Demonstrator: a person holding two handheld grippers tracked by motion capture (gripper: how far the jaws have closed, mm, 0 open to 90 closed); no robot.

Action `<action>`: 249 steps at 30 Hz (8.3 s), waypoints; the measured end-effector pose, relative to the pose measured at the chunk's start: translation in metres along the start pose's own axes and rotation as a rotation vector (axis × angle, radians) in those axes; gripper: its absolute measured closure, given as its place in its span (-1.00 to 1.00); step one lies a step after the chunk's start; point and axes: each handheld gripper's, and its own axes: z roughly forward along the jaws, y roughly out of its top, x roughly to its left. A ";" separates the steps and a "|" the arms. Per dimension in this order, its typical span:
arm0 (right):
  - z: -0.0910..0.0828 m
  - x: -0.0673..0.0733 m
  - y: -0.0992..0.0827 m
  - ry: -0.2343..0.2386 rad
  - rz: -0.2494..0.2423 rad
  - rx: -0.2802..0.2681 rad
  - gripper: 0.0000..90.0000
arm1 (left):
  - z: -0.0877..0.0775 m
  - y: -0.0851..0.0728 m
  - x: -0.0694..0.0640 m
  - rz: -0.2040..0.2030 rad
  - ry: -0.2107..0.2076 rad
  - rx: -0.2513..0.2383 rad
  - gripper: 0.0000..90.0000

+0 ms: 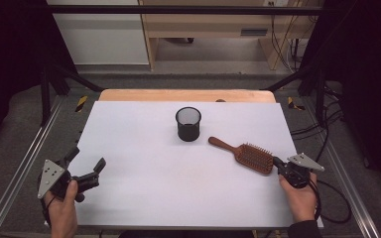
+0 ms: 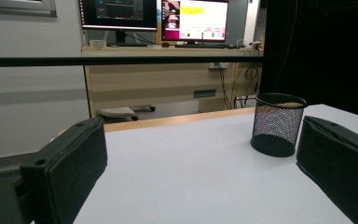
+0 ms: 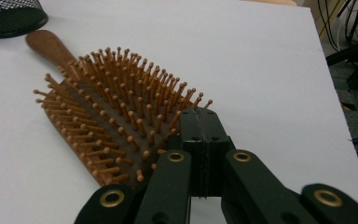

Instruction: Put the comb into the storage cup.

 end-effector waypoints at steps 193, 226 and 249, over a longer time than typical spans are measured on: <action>-0.018 0.044 0.033 0.232 -0.112 -0.221 -0.81 | 0.036 0.025 -0.056 0.117 -0.188 0.330 -0.94; -0.014 0.056 0.032 0.287 -0.132 -0.227 -0.82 | 0.081 0.034 -0.087 0.317 -0.304 0.704 -0.90; -0.009 0.058 0.031 0.291 -0.110 -0.211 -0.82 | 0.102 0.013 -0.089 0.320 -0.368 0.850 -0.84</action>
